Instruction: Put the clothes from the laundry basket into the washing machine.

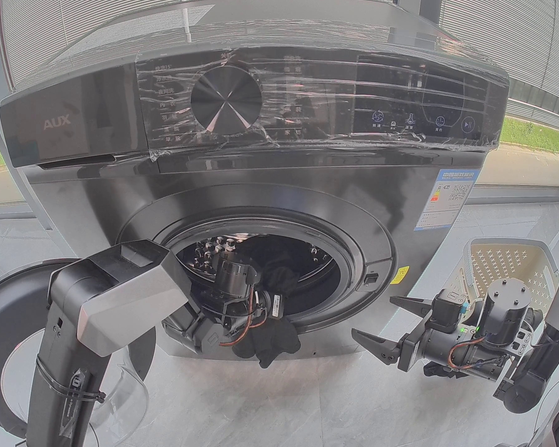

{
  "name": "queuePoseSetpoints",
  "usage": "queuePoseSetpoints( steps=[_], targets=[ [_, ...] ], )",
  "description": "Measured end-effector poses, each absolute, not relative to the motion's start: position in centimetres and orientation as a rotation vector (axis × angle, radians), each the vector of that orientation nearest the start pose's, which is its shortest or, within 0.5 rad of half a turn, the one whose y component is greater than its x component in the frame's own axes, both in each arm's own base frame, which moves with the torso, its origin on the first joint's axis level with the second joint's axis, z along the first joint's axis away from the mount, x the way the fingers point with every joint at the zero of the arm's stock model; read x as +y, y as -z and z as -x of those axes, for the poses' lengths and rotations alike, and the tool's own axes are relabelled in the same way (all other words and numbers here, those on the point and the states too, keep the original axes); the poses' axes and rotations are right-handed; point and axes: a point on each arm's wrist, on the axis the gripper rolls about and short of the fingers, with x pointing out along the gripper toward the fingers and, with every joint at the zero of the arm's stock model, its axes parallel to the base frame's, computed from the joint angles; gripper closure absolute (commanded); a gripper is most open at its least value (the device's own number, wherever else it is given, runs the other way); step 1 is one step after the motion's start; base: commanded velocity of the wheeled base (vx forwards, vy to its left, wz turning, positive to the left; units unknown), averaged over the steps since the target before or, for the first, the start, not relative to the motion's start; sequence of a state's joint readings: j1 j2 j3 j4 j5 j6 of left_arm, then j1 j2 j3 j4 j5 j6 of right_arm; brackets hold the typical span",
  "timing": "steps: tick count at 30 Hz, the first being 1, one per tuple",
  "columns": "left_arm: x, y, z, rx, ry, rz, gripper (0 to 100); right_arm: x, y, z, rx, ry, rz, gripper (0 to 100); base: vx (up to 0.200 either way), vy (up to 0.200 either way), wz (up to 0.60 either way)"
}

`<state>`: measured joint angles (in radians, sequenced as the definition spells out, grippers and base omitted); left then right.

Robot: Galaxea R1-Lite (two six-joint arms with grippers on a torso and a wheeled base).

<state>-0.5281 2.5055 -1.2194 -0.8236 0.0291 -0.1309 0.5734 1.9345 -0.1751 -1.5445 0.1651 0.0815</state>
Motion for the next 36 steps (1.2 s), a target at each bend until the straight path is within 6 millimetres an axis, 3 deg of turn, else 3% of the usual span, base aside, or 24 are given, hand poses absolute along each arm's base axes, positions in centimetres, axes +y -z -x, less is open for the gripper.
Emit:
queuePoseSetpoints(
  steps=[11,17,18,27,36],
  targets=[
    [-23.8,-3.8,-44.9,0.158,0.310,0.115,100,13.8,-7.3,-20.6,0.243,-0.729,-0.033,0,0.000,0.000,0.00],
    [-23.8,-4.9,-46.9,0.045,0.260,0.158,100,13.8,-7.3,-20.6,0.243,-0.730,-0.033,0,0.000,0.000,0.00],
    [-23.8,-4.9,-47.0,0.039,0.255,0.160,0,13.8,-7.3,-20.6,0.244,-0.730,-0.033,0,0.000,0.000,0.00],
    [-23.6,-3.2,-46.0,0.104,0.256,0.143,0,13.8,-7.3,-20.6,0.245,-0.729,-0.033,0,0.000,0.000,0.00],
    [-22.9,-0.6,-41.7,0.327,0.335,0.055,0,13.8,-7.2,-20.6,0.247,-0.730,-0.032,0,0.000,0.000,0.00]
  ],
)
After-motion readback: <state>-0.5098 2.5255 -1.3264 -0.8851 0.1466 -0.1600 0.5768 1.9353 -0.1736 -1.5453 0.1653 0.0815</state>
